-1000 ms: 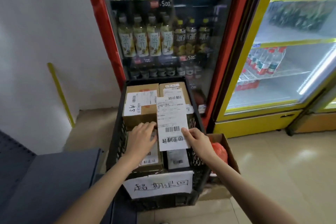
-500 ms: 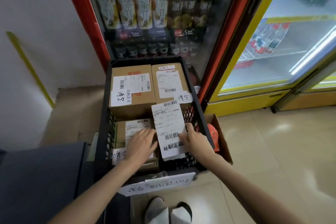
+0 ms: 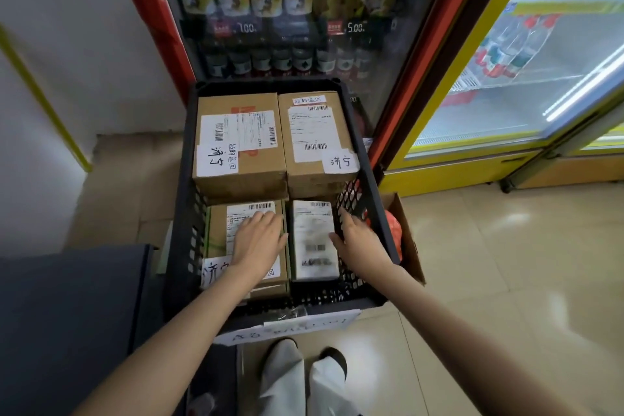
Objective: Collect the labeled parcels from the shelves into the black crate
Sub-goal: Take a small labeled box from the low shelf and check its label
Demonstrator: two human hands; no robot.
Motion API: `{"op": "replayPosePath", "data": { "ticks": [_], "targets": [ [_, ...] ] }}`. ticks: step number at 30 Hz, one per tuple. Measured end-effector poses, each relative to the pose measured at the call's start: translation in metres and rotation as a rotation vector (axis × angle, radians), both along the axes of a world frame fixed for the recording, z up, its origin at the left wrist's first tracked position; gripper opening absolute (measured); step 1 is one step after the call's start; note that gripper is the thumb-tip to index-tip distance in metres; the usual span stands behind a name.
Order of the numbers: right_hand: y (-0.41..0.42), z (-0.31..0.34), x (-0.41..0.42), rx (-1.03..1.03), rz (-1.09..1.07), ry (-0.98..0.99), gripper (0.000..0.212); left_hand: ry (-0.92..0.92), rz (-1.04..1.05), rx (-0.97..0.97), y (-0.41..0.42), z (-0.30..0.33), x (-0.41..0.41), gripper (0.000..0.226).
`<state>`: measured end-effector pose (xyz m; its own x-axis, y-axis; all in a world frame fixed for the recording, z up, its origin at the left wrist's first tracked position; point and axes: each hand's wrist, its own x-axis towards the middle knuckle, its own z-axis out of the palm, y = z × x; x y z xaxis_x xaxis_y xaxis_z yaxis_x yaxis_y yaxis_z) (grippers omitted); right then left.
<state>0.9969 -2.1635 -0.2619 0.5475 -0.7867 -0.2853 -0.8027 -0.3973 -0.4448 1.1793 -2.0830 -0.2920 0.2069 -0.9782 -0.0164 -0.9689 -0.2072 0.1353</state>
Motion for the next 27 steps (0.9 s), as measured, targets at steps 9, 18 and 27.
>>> {"op": "replayPosePath", "data": {
  "ticks": [9, 18, 27],
  "targets": [
    [-0.002, 0.001, 0.006, -0.078, 0.073, -0.042, 0.052, 0.014, -0.02, -0.085, 0.01, 0.006, 0.011, 0.032],
    [-0.015, 0.019, 0.033, -0.18, 0.209, -0.114, 0.039, -0.068, 0.001, -0.253, 0.015, 0.046, 0.021, 0.021],
    [-0.037, 0.046, 0.056, -0.536, 0.583, -0.171, 0.019, -0.023, 0.256, -0.334, 0.063, 0.074, -0.003, 0.014]
  ]
}}
